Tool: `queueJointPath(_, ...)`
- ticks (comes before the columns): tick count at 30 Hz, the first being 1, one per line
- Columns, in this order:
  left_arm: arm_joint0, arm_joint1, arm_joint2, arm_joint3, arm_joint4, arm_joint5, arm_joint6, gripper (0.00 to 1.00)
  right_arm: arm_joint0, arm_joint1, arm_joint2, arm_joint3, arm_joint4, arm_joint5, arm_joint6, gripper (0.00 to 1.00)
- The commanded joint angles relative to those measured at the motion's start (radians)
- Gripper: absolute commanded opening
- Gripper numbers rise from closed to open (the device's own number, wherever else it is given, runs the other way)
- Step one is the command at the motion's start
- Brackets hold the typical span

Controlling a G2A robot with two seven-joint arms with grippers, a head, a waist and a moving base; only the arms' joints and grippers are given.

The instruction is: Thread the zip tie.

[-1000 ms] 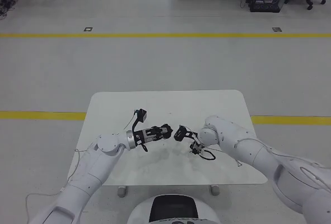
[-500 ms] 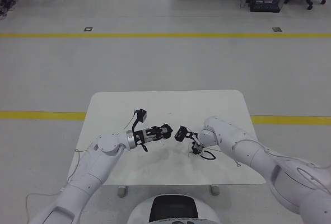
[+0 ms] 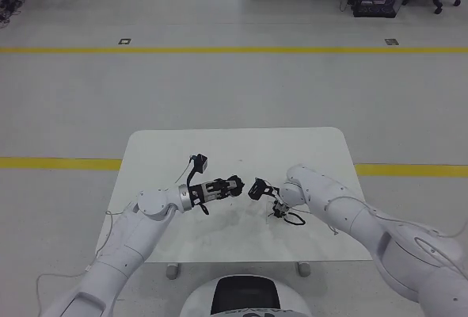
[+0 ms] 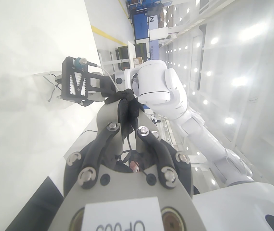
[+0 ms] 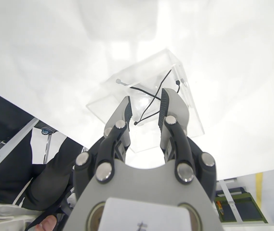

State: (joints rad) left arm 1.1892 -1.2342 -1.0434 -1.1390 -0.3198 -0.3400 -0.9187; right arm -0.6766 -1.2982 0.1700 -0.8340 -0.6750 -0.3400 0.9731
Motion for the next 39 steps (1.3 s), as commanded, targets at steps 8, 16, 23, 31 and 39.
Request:
queueJointPath(8, 0.000, 0.000, 0.000, 0.000, 0.000, 0.000, 0.000, 0.00, 0.001, -0.021, 0.000, 0.032, -0.011, 0.000, 0.005, 0.20)
queueJointPath(16, 0.000, 0.000, 0.000, 0.000, 0.000, 0.000, 0.000, 0.00, 0.004, -0.034, 0.000, 0.051, -0.012, 0.000, 0.013, 0.17)
queueJointPath(23, 0.000, 0.000, 0.000, 0.000, 0.000, 0.000, 0.000, 0.00, 0.007, -0.040, 0.000, 0.054, -0.029, 0.000, -0.008, 0.18)
queueJointPath(31, 0.000, 0.000, 0.000, 0.000, 0.000, 0.000, 0.000, 0.00, 0.004, -0.040, 0.000, 0.055, -0.046, 0.000, -0.011, 0.22)
queueJointPath(39, 0.000, 0.000, 0.000, 0.000, 0.000, 0.000, 0.000, 0.00, 0.008, -0.050, 0.000, 0.068, -0.033, 0.000, 0.017, 0.21)
